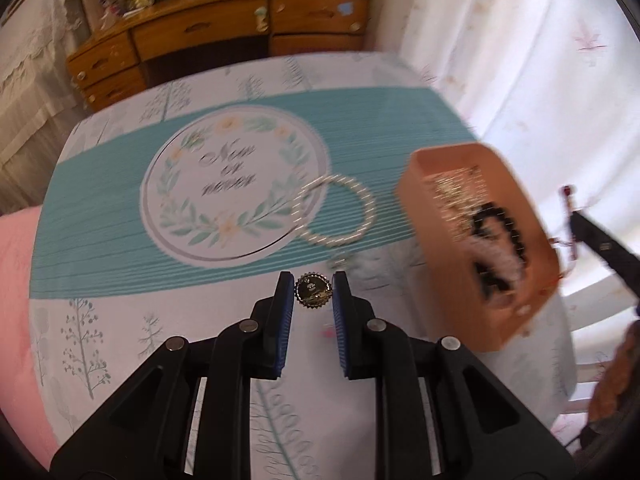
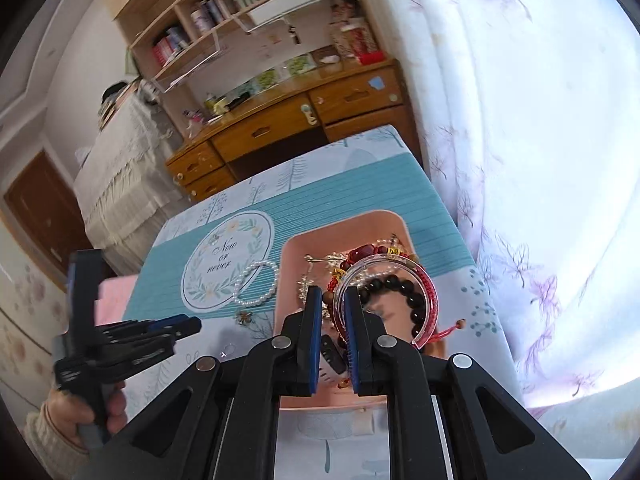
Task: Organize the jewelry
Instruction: 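Carry the coin pendant into the peach box while the right tool drops the red bracelet there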
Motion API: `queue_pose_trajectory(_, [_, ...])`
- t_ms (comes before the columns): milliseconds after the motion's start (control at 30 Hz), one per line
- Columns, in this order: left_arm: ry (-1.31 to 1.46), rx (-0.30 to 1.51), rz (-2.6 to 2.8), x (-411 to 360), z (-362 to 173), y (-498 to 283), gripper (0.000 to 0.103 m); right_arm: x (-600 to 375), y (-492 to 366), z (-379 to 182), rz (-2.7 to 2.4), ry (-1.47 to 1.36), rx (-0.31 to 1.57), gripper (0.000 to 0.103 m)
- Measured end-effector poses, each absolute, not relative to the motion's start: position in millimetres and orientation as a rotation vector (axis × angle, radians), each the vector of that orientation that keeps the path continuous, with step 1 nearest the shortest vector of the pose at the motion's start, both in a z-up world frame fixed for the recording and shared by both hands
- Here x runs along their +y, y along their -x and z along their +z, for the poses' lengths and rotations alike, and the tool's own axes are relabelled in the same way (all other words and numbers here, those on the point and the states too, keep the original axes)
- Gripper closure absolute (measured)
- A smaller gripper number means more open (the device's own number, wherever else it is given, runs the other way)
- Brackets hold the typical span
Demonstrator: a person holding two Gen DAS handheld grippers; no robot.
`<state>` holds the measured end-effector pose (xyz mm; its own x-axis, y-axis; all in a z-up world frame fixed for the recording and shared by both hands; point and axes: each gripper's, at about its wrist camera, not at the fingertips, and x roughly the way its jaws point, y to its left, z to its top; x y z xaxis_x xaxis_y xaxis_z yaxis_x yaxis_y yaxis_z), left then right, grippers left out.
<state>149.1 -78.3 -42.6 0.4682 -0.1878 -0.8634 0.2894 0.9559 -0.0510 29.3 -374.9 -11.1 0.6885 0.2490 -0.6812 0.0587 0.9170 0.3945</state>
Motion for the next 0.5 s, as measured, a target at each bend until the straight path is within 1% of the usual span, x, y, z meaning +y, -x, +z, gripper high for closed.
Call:
queue_pose_trajectory(167, [-0.105,1.010,-0.439,-117.5,-22.5,-127.7,0.086,-386.0,-27.9,-19.7,0.128,-0.484,0.820,0.092])
queue_pose_trajectory(333, [-0.119,1.032,-0.540,-154.6,-26.6,-113.2,0.086,-387.4,-26.0,-25.8,0.134,-0.506,0.825,0.092])
queue_pose_trajectory(500, [-0.150,1.056,-0.592,-181.8,-37.0,-115.7,0.086,-382.8,-26.4,-23.2,0.132,-0.508,0.817,0.092])
